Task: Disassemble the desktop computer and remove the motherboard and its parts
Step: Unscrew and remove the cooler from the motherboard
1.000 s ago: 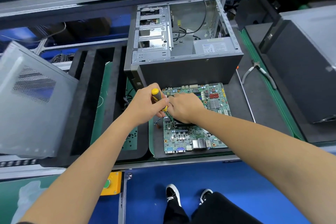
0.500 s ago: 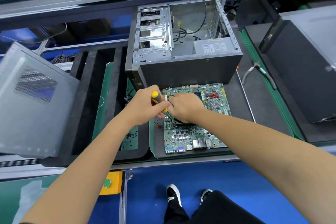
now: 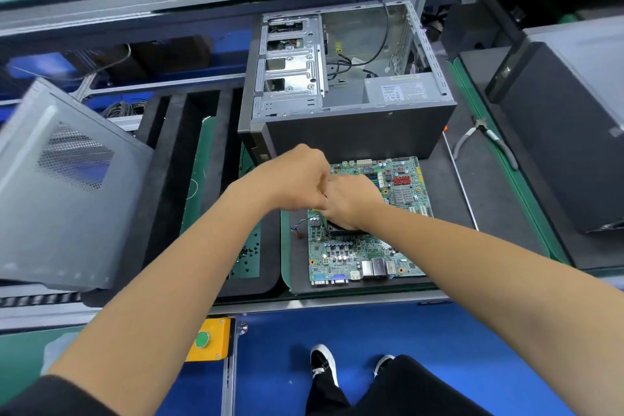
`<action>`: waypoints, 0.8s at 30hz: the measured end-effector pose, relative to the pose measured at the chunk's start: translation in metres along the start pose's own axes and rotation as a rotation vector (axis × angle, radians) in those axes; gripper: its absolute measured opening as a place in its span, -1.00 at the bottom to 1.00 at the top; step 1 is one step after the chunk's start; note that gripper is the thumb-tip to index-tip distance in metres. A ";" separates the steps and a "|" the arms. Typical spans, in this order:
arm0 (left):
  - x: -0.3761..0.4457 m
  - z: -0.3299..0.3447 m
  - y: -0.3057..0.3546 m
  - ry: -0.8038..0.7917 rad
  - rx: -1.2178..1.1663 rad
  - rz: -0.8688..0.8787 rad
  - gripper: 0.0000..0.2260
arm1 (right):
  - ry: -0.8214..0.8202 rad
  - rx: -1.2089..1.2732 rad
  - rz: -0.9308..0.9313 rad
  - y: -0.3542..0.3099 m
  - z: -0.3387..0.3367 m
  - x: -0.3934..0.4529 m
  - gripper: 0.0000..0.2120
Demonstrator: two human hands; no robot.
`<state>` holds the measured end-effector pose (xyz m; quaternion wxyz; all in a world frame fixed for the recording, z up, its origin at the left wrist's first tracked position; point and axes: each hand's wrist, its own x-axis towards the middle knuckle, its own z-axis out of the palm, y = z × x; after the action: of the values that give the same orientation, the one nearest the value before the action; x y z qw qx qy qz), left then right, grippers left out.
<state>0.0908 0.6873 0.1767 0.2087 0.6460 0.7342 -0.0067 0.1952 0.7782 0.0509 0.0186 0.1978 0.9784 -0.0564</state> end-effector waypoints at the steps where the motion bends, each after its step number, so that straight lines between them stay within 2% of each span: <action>1: 0.002 0.002 0.005 -0.024 0.028 0.012 -0.79 | -0.015 0.000 -0.013 0.000 -0.002 -0.001 -0.81; 4: 0.008 0.004 0.013 -0.072 0.037 -0.067 -0.62 | -0.039 0.053 -0.009 -0.002 -0.006 -0.003 -0.78; 7: 0.011 0.001 0.011 -0.051 0.067 -0.143 -0.70 | 0.004 0.110 0.024 -0.003 -0.004 -0.002 -0.75; 10: 0.010 -0.002 0.011 -0.089 0.073 -0.060 -0.70 | -0.003 0.086 0.022 -0.001 -0.001 -0.001 -0.74; 13: 0.004 -0.003 0.012 -0.151 0.176 0.033 -0.68 | -0.013 0.080 -0.002 -0.001 -0.003 -0.002 -0.75; 17: -0.001 -0.005 0.017 -0.208 0.425 0.111 -0.90 | -0.015 0.076 0.022 -0.003 -0.006 -0.003 -0.69; 20: -0.001 -0.008 0.017 -0.151 0.289 0.120 -0.90 | -0.051 0.070 0.045 -0.003 -0.009 -0.004 -0.72; 22: 0.000 -0.006 0.015 -0.092 0.107 0.007 -0.86 | -0.075 0.045 0.034 -0.003 -0.009 -0.003 -0.75; 24: 0.000 -0.005 0.015 -0.077 0.023 -0.145 -0.76 | -0.063 0.041 0.041 -0.003 -0.008 -0.003 -0.77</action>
<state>0.1036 0.6913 0.1847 0.2282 0.5926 0.7705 -0.0552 0.1968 0.7756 0.0589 0.0463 0.2165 0.9717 -0.0824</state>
